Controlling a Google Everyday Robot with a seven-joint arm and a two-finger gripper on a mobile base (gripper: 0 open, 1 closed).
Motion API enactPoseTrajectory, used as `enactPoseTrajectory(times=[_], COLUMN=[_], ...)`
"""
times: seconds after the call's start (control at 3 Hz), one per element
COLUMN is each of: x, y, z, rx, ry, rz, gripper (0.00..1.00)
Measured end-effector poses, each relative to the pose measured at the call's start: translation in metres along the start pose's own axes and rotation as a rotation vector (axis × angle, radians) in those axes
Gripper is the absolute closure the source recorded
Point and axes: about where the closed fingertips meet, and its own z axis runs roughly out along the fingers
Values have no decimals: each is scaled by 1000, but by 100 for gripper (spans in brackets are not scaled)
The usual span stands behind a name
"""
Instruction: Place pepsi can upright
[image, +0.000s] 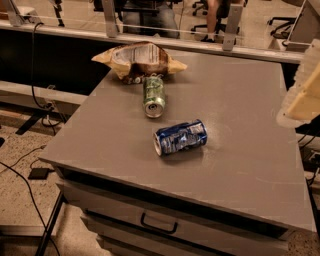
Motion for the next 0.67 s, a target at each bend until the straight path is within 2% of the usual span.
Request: enactPoseTrajectory(times=[0.67], x=[0], y=[0], z=[0], rx=[0], ry=[0], rz=[0], gripper=[0])
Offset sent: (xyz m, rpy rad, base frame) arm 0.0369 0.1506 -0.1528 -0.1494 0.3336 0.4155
